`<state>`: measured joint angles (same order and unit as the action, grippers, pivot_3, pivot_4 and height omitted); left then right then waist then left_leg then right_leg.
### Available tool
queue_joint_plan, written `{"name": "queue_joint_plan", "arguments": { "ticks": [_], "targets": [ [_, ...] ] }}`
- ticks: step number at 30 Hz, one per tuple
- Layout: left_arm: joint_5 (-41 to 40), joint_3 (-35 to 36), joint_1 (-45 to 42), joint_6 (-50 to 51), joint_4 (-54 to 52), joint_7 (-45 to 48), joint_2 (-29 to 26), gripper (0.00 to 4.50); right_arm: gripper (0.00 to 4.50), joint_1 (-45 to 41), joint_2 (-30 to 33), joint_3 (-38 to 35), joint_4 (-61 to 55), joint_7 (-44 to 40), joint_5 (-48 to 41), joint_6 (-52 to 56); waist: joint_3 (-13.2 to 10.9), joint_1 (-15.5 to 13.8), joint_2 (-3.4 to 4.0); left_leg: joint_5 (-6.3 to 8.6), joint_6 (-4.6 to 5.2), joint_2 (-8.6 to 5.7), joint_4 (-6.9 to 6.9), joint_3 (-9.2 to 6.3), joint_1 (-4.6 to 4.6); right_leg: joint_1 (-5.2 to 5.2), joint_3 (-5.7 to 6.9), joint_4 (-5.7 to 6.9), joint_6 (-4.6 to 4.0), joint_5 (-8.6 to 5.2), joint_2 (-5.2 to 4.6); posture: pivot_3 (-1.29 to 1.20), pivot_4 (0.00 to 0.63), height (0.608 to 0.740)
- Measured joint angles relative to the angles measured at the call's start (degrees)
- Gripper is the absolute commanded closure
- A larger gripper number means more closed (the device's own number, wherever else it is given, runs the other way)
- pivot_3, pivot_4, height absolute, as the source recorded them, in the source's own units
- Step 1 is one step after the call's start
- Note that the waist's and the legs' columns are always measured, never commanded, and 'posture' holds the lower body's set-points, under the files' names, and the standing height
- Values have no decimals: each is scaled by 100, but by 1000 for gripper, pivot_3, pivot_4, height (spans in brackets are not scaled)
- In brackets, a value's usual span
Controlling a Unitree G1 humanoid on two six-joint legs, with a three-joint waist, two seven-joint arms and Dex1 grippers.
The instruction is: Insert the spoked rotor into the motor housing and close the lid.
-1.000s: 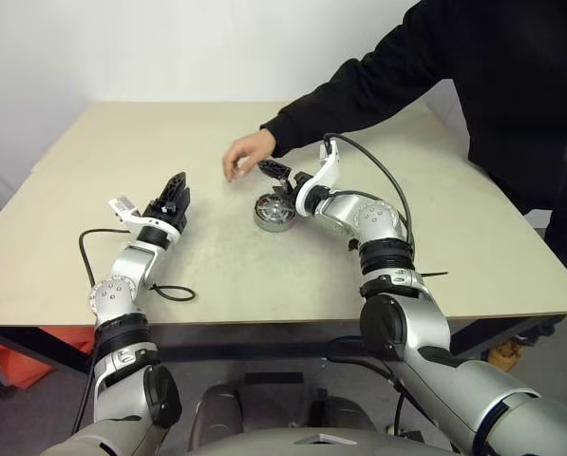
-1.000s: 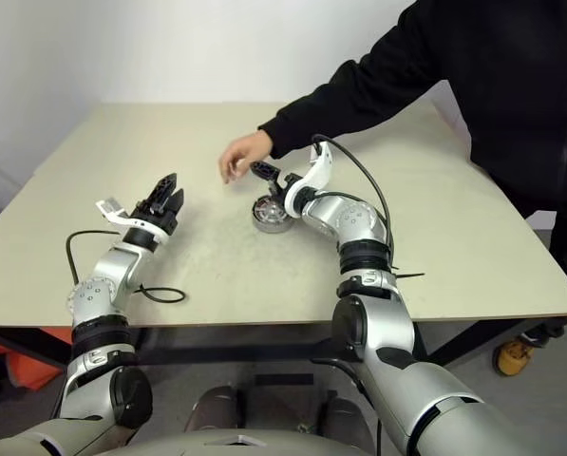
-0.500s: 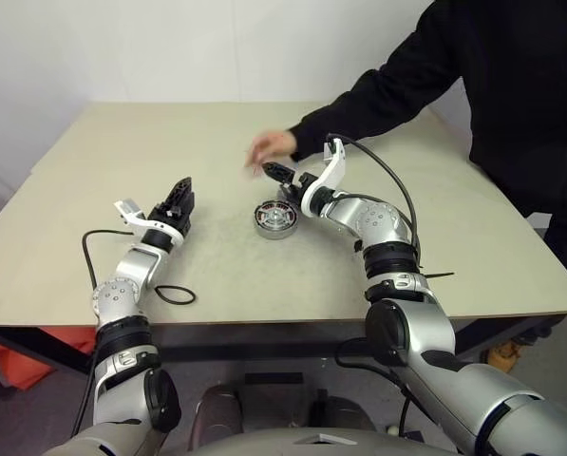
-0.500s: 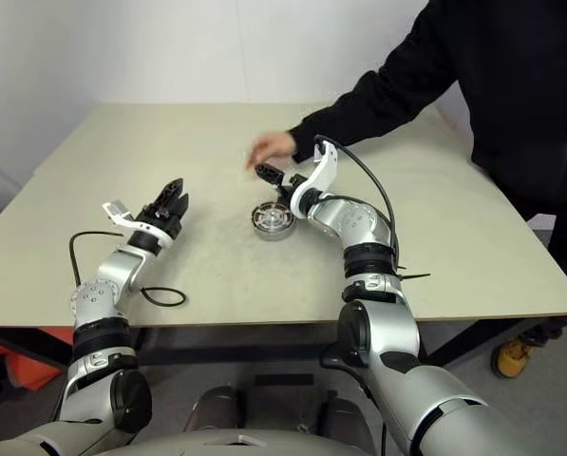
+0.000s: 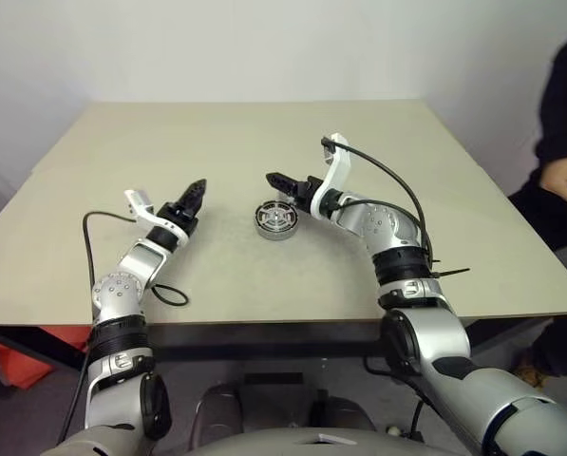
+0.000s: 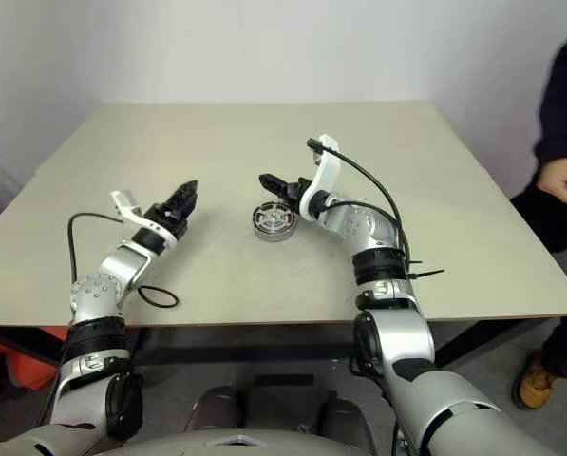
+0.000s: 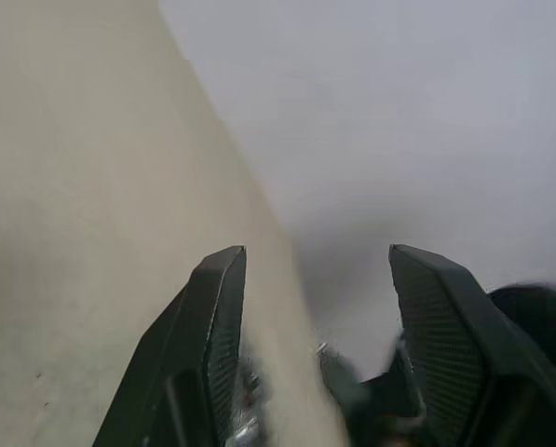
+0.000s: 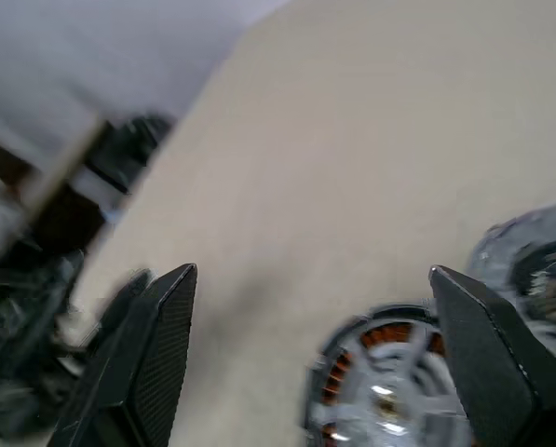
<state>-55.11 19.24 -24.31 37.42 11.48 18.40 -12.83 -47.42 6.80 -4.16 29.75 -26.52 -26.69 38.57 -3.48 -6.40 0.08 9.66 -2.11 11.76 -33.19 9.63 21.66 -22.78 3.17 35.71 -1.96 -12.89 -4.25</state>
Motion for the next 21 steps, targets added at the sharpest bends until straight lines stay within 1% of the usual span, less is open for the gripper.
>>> {"name": "queue_joint_plan", "arguments": {
  "ticks": [1, 3, 4, 6, 8, 12, 14, 16, 19, 21],
  "targets": [
    [522, -400, 8, -218, -101, 182, -165, 1943, 35, 98, 114, 183, -60, -188, 181, -83, 0, -6, 0, 0, 0, 0, 0, -1, -1, 1, 0, 0, 1, 0, 0, 0, 0, 740],
    [1124, -837, 6, -544, -137, 383, -343, 1943, 35, 169, 197, 363, -98, -365, 330, -169, 0, -4, 0, 0, 0, 0, 0, -1, -5, 2, -1, 1, 1, 0, 0, 0, 0, 740],
    [1624, -1183, 2, -838, -139, 520, -484, 1943, 35, 211, 282, 519, -139, -497, 482, -301, 0, -3, 0, -1, 0, 1, 0, -2, -7, 2, 0, 2, 1, 0, 0, 0, 0, 740],
    [2220, -1540, -16, -1211, -132, 682, -625, 1943, 35, 244, 421, 693, -150, -647, 700, -539, 0, 0, 0, -1, -1, 0, 0, -2, -8, 3, -1, 3, 0, 0, 0, 0, 0, 740],
    [3024, -2019, -139, -1800, -41, 897, -865, 1943, 35, 270, 687, 930, -150, -890, 1040, -988, 0, -2, 0, -1, -1, 0, -4, -3, -7, 3, -1, 6, 0, 0, 0, 0, 0, 740],
    [4042, -2447, -430, -2586, 113, 1116, -1158, 1943, 35, 201, 1065, 1144, -1, -1217, 1581, -1882, 0, 6, 1, -1, 0, -1, -11, -3, -8, 5, -1, 8, -11, 3, 0, 0, 0, 740],
    [4562, -2680, -460, -2962, 226, 1137, -1285, 1943, 35, 78, 1209, 1215, 268, -1210, 1876, -2287, 0, 23, 1, -1, 1, 0, -12, -3, -9, 6, -1, 10, -33, -8, 0, 0, 0, 740],
    [4970, -2873, -460, -3265, 396, 1150, -1365, 1943, 35, 41, 1320, 1214, 461, -1230, 2015, -2546, 0, 39, 1, -1, 1, 0, -13, -3, -9, 5, -1, 11, -38, -9, 0, 0, 0, 740],
    [5255, -2919, -459, -3517, 537, 1208, -1377, 1943, 35, 53, 1333, 1213, 650, -1311, 2107, -2664, 0, 56, 1, 0, 3, 1, -14, -2, -8, 2, -1, 14, -44, -7, 0, 0, 0, 740],
    [5308, -2913, -459, -3583, 590, 1269, -1375, 1943, 35, 56, 1243, 1104, 680, -1263, 2061, -2493, 0, 70, 1, 1, 5, 2, -15, -1, -9, 2, -1, 16, -48, -6, 0, 0, 0, 740]
  ]
}}
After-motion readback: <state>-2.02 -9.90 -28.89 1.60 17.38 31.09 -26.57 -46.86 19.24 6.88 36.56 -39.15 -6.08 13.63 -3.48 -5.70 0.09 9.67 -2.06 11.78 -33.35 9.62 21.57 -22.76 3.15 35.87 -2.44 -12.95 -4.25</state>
